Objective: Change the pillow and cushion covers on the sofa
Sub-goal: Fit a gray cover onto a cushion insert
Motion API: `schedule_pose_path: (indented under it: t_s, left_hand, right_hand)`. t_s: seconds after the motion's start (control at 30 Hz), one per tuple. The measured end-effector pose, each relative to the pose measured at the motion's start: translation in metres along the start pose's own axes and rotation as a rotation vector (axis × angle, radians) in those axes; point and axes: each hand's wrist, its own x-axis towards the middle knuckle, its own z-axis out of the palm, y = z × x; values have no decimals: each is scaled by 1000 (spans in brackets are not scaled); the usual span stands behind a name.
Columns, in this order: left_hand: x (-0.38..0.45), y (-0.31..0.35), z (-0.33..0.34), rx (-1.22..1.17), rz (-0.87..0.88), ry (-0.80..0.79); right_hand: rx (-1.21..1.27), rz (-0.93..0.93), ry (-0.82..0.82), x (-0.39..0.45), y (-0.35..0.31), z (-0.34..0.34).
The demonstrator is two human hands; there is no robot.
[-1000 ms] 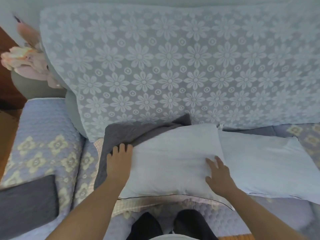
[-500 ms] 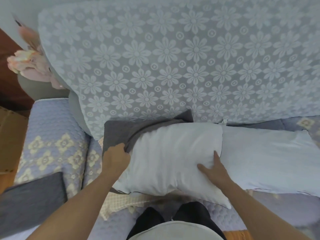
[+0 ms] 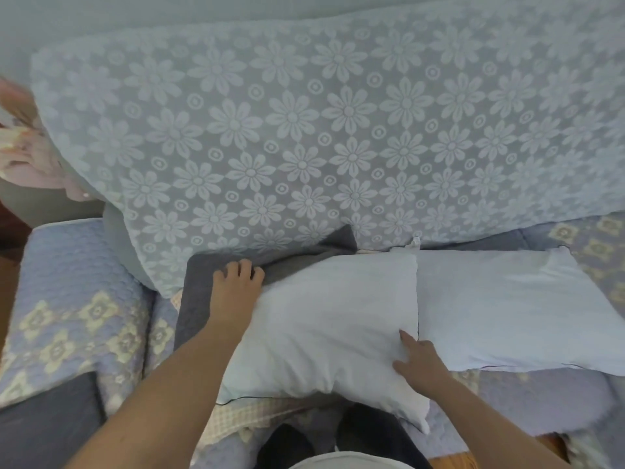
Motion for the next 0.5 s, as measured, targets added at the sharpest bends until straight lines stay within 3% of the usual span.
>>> schedule_pose_path:
  t_s: [0.1, 0.17, 0.23, 0.3, 0.33, 0.4, 0.47, 0.5]
  left_hand:
    - [19, -8, -22, 163, 15, -126]
    - [26, -5, -32, -18, -37, -133]
    - [24, 10, -47, -625, -138, -118]
    - [2, 33, -62, -1332, -175, -315]
    - [-11, 48, -65, -1492, -166, -465]
    - [-36, 68, -64, -1192, 11, -637]
    - [-59, 82, -41, -820, 59, -449]
    - [-66, 82, -36, -779, 4, -322]
  right_hand:
    - [-13, -22, -26, -3, -2, -1]
    - [38, -51, 2, -5, -4, -1]
    - [146, -82, 52, -5, -6, 2]
    - [267, -108, 72, -6, -17, 6]
    - [279, -126, 72, -7, -25, 8]
    - [154, -171, 18, -12, -39, 14]
    - [-11, -193, -45, -16, -42, 20]
    - [-62, -172, -34, -17, -41, 21]
